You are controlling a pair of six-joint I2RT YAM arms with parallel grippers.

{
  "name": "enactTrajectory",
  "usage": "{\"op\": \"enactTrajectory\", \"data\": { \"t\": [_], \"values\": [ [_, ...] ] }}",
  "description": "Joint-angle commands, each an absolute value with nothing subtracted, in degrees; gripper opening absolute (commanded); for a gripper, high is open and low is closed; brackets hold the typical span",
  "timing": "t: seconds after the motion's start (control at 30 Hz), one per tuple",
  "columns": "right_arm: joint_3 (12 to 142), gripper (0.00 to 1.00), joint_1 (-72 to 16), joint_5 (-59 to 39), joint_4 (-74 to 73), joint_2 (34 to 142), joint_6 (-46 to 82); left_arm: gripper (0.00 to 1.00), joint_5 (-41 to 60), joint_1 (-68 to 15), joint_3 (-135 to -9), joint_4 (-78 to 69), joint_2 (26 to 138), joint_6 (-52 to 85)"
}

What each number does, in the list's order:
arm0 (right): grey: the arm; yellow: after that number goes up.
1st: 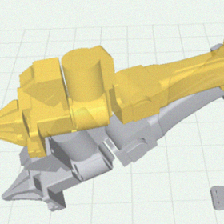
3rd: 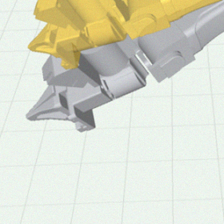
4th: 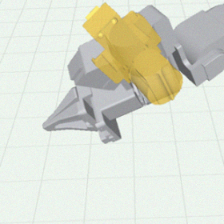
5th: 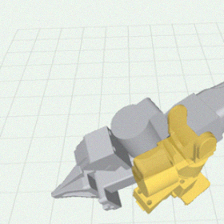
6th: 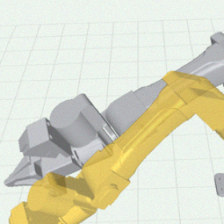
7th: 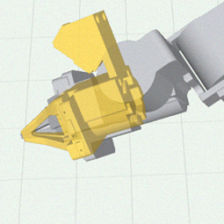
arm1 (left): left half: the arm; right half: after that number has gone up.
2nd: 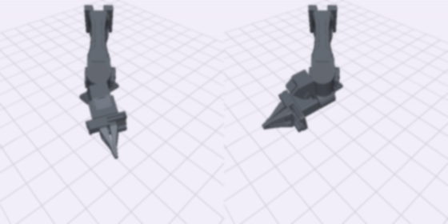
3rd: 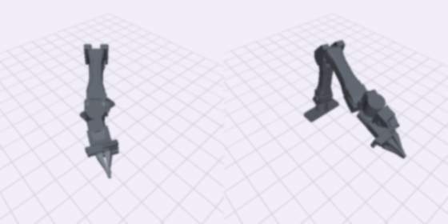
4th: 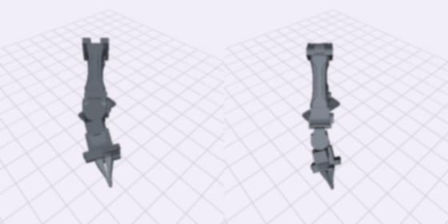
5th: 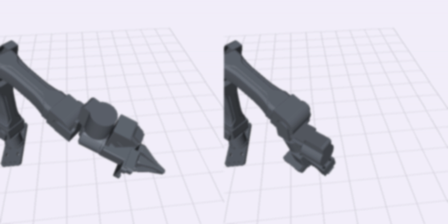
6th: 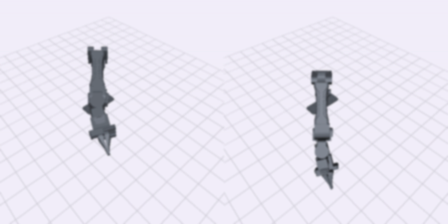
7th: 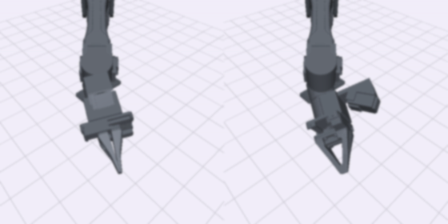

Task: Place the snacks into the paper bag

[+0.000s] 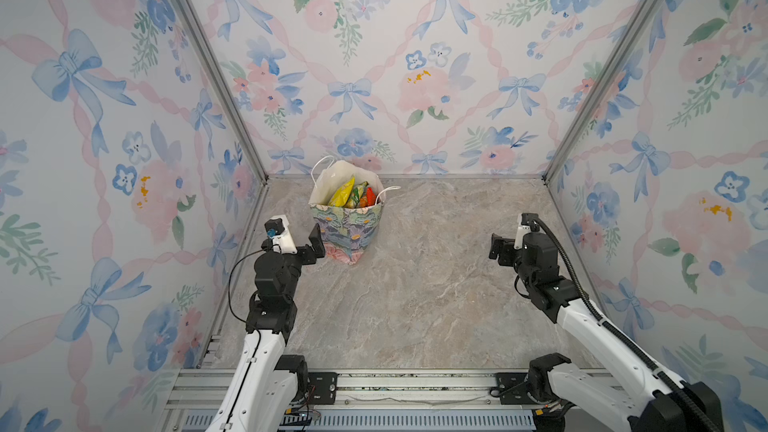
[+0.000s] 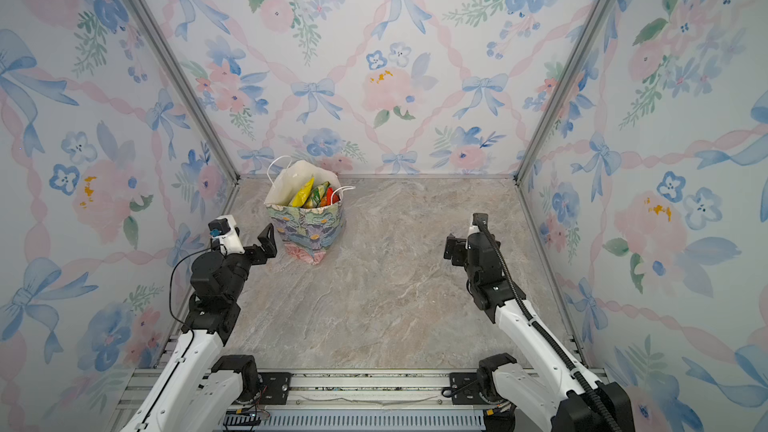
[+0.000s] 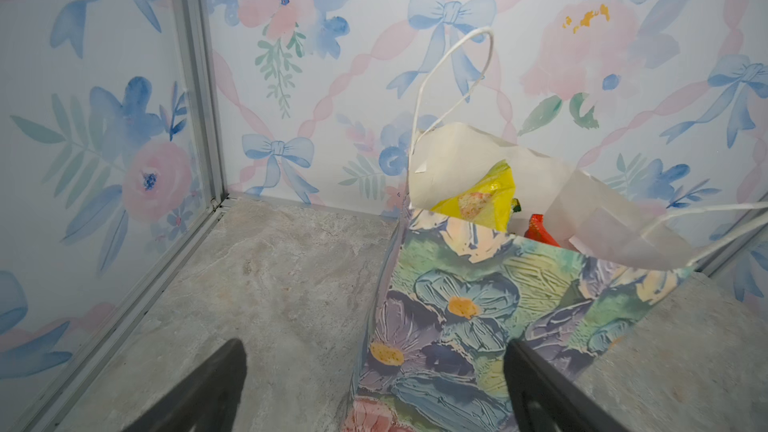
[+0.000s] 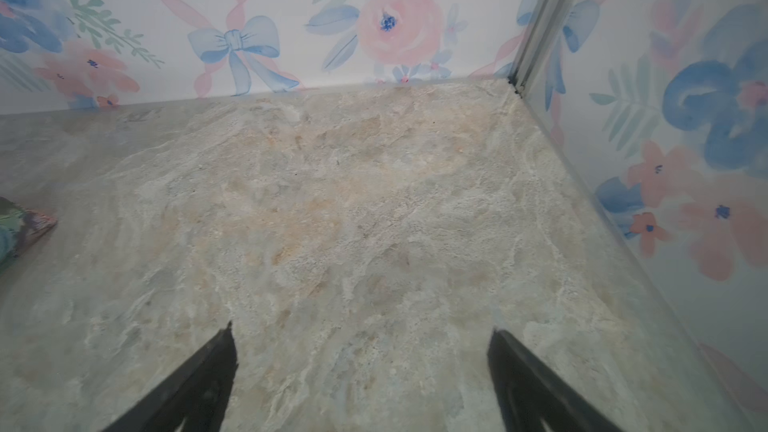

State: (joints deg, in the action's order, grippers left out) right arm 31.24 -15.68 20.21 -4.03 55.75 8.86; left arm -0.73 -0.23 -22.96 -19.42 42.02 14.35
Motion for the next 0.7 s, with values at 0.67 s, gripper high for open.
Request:
{"op": "enactTrajectory", "data": {
  "t": [0.67],
  "values": [
    [16.39, 0.97, -7.92, 17.58, -62.08, 87.51, -2.52, 0.97, -7.68, 2.79, -3.87, -67.47, 68.83, 7.88]
  ]
}}
